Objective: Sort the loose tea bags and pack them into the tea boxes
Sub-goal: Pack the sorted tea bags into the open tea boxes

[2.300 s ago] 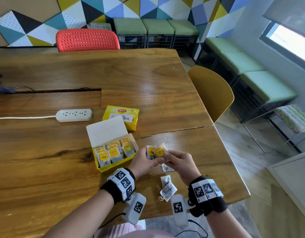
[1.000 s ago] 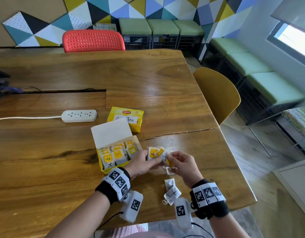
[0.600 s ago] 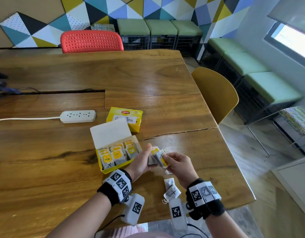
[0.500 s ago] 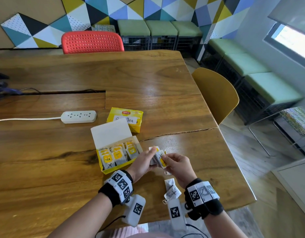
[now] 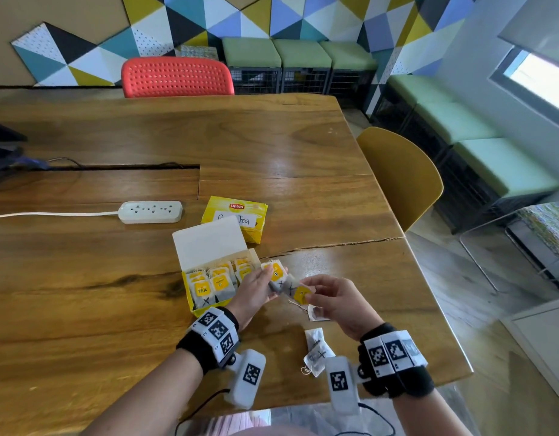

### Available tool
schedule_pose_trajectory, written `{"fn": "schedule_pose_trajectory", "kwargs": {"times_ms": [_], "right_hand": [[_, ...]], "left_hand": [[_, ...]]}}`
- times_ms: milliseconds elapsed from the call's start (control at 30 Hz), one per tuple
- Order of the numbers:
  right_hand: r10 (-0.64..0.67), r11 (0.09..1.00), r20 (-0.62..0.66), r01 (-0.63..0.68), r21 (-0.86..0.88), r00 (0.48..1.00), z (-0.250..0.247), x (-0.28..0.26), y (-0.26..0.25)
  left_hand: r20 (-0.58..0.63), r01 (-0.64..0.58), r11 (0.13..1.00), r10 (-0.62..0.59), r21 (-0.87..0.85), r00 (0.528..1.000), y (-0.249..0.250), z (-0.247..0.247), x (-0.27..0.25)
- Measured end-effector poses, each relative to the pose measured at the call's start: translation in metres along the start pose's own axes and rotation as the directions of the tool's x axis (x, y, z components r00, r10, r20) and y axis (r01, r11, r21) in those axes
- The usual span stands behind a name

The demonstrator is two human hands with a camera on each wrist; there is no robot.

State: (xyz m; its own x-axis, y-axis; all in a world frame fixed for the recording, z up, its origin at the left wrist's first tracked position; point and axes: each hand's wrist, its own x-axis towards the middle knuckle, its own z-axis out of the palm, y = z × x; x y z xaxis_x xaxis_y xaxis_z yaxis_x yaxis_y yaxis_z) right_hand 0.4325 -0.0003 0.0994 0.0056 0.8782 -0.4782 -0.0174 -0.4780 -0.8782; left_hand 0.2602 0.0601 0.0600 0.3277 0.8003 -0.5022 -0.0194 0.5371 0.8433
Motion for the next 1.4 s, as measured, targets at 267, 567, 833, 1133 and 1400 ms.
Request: {"fn": "schedule_pose_trajectory", "kwargs": {"times_ms": [267, 567, 833, 1133, 1400], "right_hand": [[-0.271, 0.645, 0.218, 0.345, -0.682, 0.937, 0.008, 0.016, -0.022], [-0.349, 0.808, -0.111, 0.239, -0.539, 0.931, 0.028, 0.031, -0.023], [-0.374, 0.907, -0.291, 0.280, -0.316, 0.881, 0.026, 0.031, -0.015], [-0.314, 0.927, -0.243, 0.240, -0.289, 0.918, 0.045, 0.030, -0.001], [-0.266, 0.943, -0.293, 0.185, -0.278, 0.918, 0.056, 0.044, 0.002]], "left_hand": [[0.073, -0.037, 0.973, 0.021, 0.228, 0.997, -0.003, -0.001, -0.002], [0.163, -0.003, 0.996, -0.011, 0.087, 0.987, 0.004, -0.005, -0.010], [0.107, -0.083, 0.981, 0.065, 0.173, 0.992, -0.001, -0.013, -0.009], [0.005, -0.150, 0.986, 0.150, 0.068, 0.989, 0.005, -0.007, -0.006], [-0.106, -0.235, 0.968, 0.244, 0.084, 0.964, 0.002, -0.006, 0.000]]}}
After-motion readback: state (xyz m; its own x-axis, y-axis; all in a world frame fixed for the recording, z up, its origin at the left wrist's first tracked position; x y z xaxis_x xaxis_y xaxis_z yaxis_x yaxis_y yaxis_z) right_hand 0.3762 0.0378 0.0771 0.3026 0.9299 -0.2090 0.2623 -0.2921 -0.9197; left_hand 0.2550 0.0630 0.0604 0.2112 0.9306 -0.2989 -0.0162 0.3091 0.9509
